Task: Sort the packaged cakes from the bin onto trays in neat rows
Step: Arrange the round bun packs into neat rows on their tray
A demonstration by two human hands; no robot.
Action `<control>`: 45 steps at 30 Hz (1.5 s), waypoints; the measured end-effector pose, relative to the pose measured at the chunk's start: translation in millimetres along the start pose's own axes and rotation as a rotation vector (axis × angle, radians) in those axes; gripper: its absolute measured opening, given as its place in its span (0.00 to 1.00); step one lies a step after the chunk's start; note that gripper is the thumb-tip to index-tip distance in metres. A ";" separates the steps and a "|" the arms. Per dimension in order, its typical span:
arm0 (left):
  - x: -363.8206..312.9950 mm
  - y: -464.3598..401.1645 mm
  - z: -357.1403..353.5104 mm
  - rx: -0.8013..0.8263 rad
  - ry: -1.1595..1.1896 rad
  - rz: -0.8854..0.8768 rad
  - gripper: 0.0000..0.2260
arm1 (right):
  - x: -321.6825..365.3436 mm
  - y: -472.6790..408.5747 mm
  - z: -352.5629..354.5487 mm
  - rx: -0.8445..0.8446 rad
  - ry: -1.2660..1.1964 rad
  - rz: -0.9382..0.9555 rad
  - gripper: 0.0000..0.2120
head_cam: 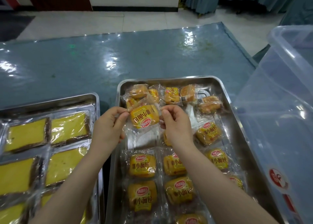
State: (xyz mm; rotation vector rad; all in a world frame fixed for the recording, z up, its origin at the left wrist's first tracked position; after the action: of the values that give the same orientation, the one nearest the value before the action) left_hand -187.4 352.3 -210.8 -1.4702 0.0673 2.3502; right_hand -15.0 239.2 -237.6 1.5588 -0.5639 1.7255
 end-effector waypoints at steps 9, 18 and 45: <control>13.7 6.6 -2.3 0.047 0.087 0.042 0.07 | -4.6 -1.9 -23.2 0.223 -0.298 -0.306 0.16; 45.0 31.7 -15.7 0.058 -0.175 0.049 0.19 | 26.5 -32.2 -38.3 0.445 0.480 0.136 0.15; 42.8 32.5 -27.9 0.048 -0.441 -0.077 0.26 | 17.0 -38.2 -76.0 0.119 0.743 0.745 0.13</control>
State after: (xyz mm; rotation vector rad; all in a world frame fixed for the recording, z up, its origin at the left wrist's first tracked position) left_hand -190.9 327.6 -266.0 -0.8875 -0.0465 2.5301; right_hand -35.7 323.4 -239.5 0.6666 -0.6931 2.7360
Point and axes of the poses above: each hand's wrist, its own y-axis away from the middle knuckle, its own z-axis out of the back of the hand, x = y × z, the point moved 7 cm from there along -y, towards the middle knuckle, and after that the axes turned 6 degrees about -x, right-handed, at the moved point
